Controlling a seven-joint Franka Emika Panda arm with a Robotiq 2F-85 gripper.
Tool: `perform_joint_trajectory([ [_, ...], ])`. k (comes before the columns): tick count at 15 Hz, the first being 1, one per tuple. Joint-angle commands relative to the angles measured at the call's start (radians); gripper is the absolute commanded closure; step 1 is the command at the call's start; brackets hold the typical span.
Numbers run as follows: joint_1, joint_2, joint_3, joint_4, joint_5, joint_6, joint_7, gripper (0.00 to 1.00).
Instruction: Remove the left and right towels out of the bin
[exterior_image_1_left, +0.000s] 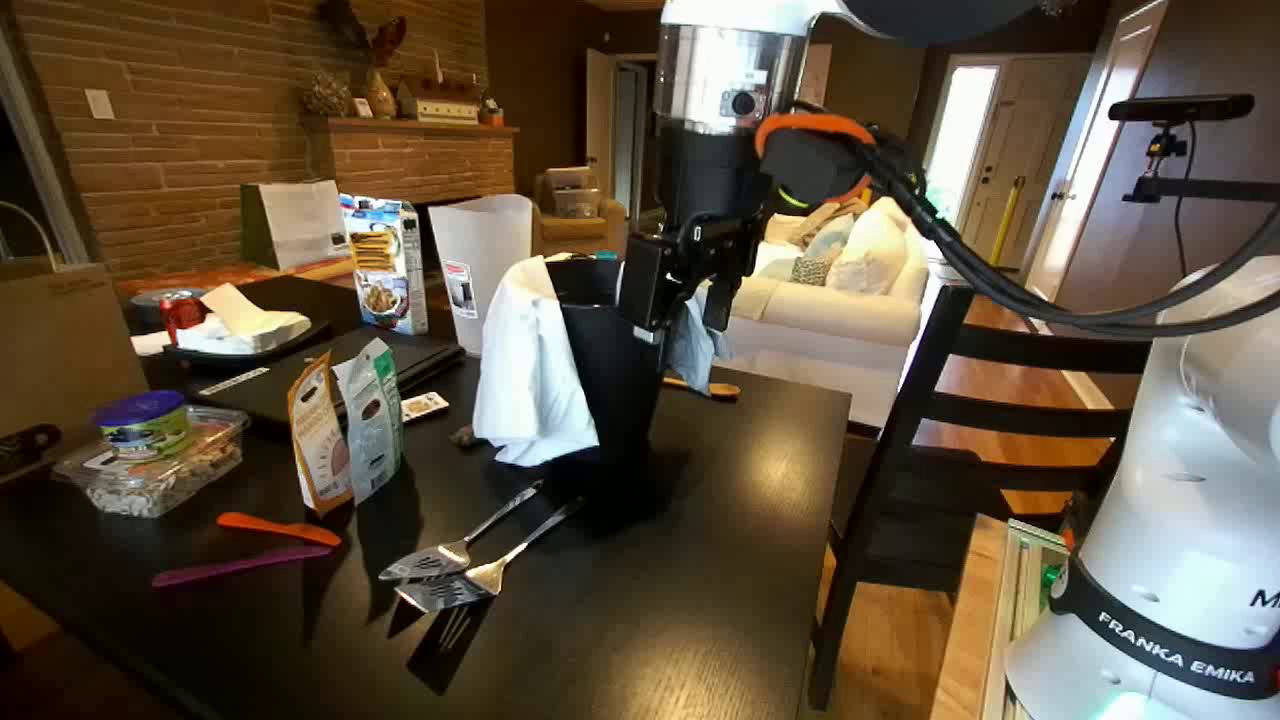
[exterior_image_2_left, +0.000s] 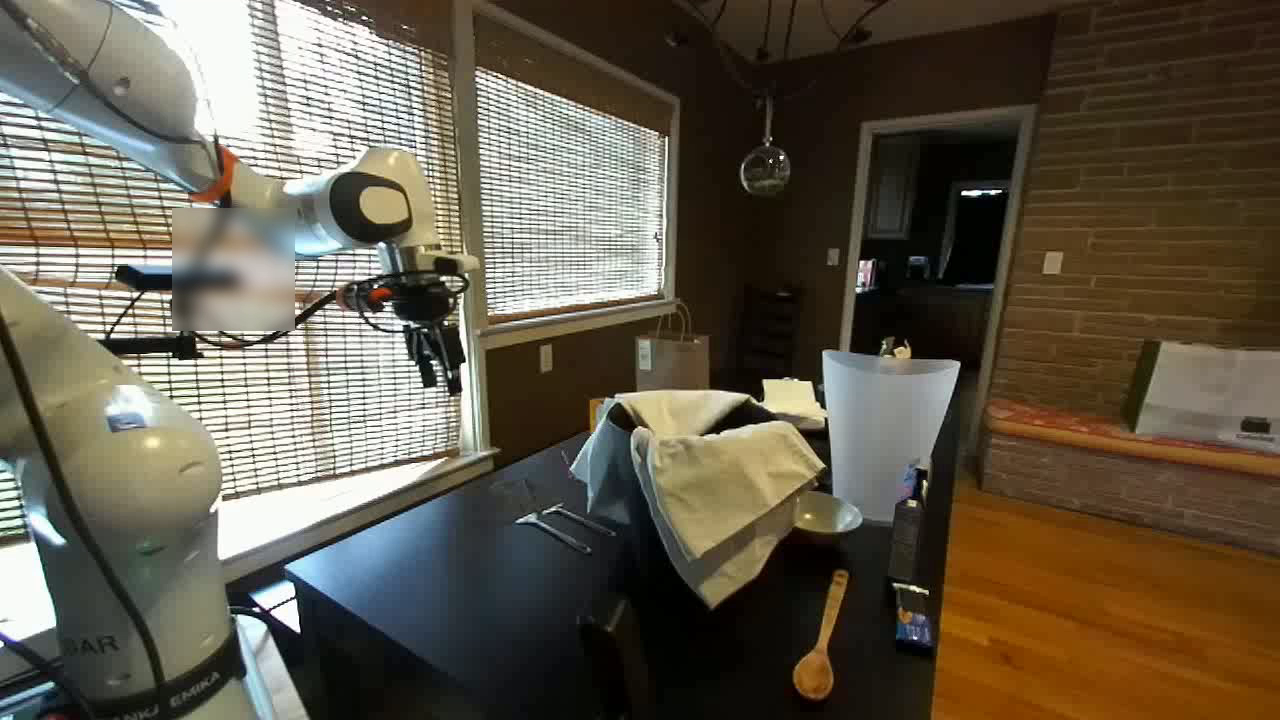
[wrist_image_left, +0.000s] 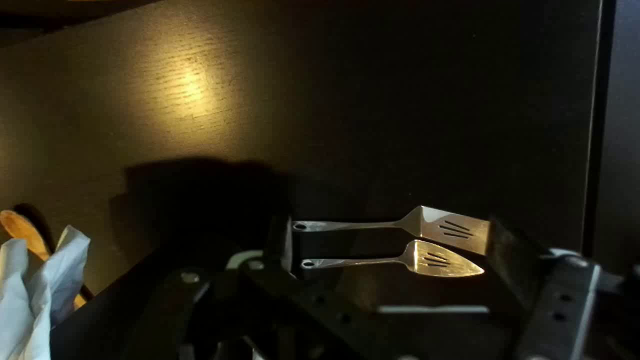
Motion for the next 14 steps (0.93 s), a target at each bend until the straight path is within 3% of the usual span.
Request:
perform_joint_trajectory([
  [1,0.016,0.003,-0.014,0.001,-0.01,-0.002,0.008,0.0],
  [7,0.006,0.014,-0.015,0.006,-0.017,0.015,0.013,0.0],
  [14,-0.151,0.194,-0.085,0.063,-0.107,0.379,0.041,0.0],
])
